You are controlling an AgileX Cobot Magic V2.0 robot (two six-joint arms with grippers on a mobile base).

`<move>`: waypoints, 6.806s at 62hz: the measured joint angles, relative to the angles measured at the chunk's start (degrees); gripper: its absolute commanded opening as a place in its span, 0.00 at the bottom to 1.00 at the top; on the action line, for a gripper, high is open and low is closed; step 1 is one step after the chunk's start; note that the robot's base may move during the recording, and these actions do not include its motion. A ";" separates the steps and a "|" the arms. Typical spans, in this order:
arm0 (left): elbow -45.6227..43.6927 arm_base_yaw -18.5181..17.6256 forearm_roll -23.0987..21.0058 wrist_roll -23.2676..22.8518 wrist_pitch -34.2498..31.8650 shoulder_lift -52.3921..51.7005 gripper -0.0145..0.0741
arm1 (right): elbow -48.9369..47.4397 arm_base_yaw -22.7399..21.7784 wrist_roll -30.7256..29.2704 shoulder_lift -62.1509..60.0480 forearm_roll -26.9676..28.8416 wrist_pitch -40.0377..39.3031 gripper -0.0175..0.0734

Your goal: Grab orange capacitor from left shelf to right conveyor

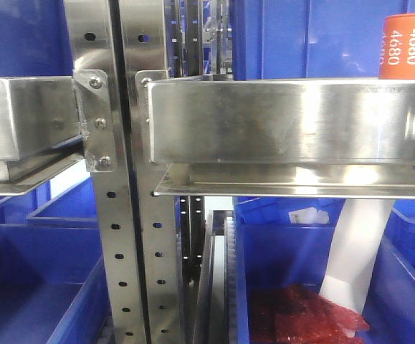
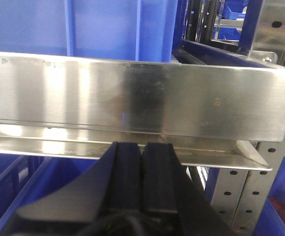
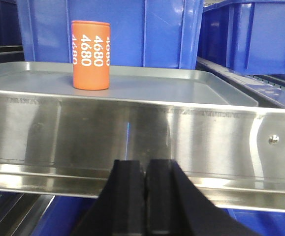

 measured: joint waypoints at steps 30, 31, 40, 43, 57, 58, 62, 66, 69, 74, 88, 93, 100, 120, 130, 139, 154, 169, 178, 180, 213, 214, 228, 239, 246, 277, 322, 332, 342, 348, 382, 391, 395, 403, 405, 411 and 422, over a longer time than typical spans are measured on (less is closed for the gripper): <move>0.00 0.00 0.00 0.00 0.00 0.00 0.02 | 0.00 0.00 0.00 0.00 0.00 0.00 0.26; 0.00 0.00 0.00 0.00 0.00 0.00 0.02 | 0.00 0.00 0.00 0.00 0.00 0.00 0.26; 0.00 0.00 0.00 0.00 0.00 0.00 0.02 | 0.00 0.00 0.00 0.00 0.00 0.00 0.26; 0.00 0.00 0.00 0.00 0.00 0.00 0.02 | 0.00 0.00 0.00 0.00 0.00 0.00 0.26; 0.00 0.00 0.00 0.00 0.00 0.00 0.02 | 0.00 0.00 0.00 0.00 0.00 0.00 0.26; 0.00 0.00 0.00 0.00 0.00 0.00 0.02 | 0.00 0.00 0.00 0.00 0.00 0.00 0.26; 0.00 0.00 0.00 0.00 0.00 0.00 0.02 | 0.00 0.00 0.00 0.00 0.00 0.00 0.26; 0.00 0.00 0.00 0.00 0.00 0.00 0.02 | 0.00 0.00 0.00 0.00 0.00 -0.23 0.26; 0.00 0.00 0.00 0.00 0.00 0.00 0.02 | 0.00 0.00 0.00 0.00 0.00 -0.52 0.26; 0.00 0.00 0.00 0.00 0.00 0.00 0.02 | 0.00 0.00 0.00 0.00 0.00 -1.78 0.26; 0.00 0.00 0.00 0.00 0.00 0.00 0.02 | -5.88 0.00 2.36 0.00 0.00 1.19 0.26; 0.00 0.00 0.00 0.00 0.00 0.00 0.02 | -12.04 0.00 2.51 0.35 0.00 4.31 0.26; 0.00 0.00 0.00 0.00 0.00 0.00 0.02 | -20.40 0.00 2.51 4.54 0.00 6.53 0.26; 0.00 0.00 0.00 0.00 0.00 0.00 0.02 | -33.39 0.00 2.72 24.21 0.00 7.16 0.76; 0.00 0.00 0.00 0.00 0.00 0.00 0.02 | -34.25 0.25 2.72 31.82 0.00 6.10 0.89; 0.00 0.00 0.00 0.00 0.00 0.00 0.02 | -34.34 3.13 2.72 38.93 0.00 2.19 0.89; 0.00 0.00 0.00 0.00 0.00 0.00 0.02 | -34.38 6.88 2.86 50.53 0.00 -5.86 0.89; 0.00 0.00 0.00 0.00 0.00 0.00 0.02 | -34.47 7.02 2.90 60.61 0.00 -16.53 0.89; 0.00 0.00 0.00 0.00 0.00 0.00 0.02 | -35.65 7.02 3.66 65.26 0.00 -20.24 0.89; 0.00 0.00 0.00 0.00 0.00 0.00 0.02 | -36.09 7.02 4.22 66.08 0.00 -20.62 0.89; 0.00 0.00 0.00 0.00 0.00 0.00 0.02 | -40.59 7.10 7.68 79.29 -1.08 -24.80 0.89; 0.00 0.00 0.00 0.00 0.00 0.00 0.02 | -40.59 7.10 7.68 79.73 -1.08 -25.24 0.89; 0.00 0.00 0.00 0.00 0.00 0.00 0.02 | -40.59 7.10 7.82 83.17 -1.53 -29.38 0.78; 0.00 0.00 0.00 0.00 0.00 0.00 0.02 | -40.59 7.10 7.82 83.55 -2.06 -30.30 0.44; 0.00 0.00 0.00 0.00 0.00 0.00 0.02 | -40.59 7.10 7.82 83.55 -2.51 -30.30 0.32; 0.00 0.00 0.00 0.00 0.00 0.00 0.02 | -40.59 7.10 7.82 61.82 -6.47 -9.34 0.33; 0.00 0.00 0.00 0.00 0.00 0.00 0.02 | -30.19 7.10 7.82 8.92 -6.86 27.52 0.33; 0.00 0.00 0.00 0.00 0.00 0.00 0.02 | -30.19 7.10 7.82 4.52 -6.86 28.47 0.33; 0.00 0.00 0.00 0.00 0.00 0.00 0.02 | -30.19 7.10 7.82 4.13 -6.86 28.81 0.33; 0.00 0.00 0.00 0.00 0.00 0.00 0.02 | -30.19 7.10 7.82 4.13 -6.86 28.81 0.33; 0.00 0.00 0.00 0.00 0.00 0.00 0.02 | -30.19 7.10 7.82 4.13 -6.86 28.81 0.33; 0.00 0.00 0.00 0.00 0.00 0.00 0.02 | -30.19 7.10 7.82 4.13 -6.86 28.81 0.33; 0.00 0.00 0.00 0.00 0.00 0.00 0.02 | -30.19 7.10 7.82 4.13 -6.86 28.81 0.33; 0.00 0.00 0.00 0.00 0.00 0.00 0.02 | -30.19 7.10 7.82 4.13 -6.86 28.81 0.33; 0.00 0.00 0.00 0.00 0.00 0.00 0.02 | -30.19 7.10 7.82 4.13 -6.86 28.81 0.33; 0.00 0.00 0.00 0.00 0.00 0.00 0.02 | -30.15 7.10 7.82 4.13 -6.86 28.81 0.33; 0.00 0.00 0.00 0.00 0.00 0.00 0.02 | -30.15 7.10 7.82 4.13 -6.86 28.94 0.33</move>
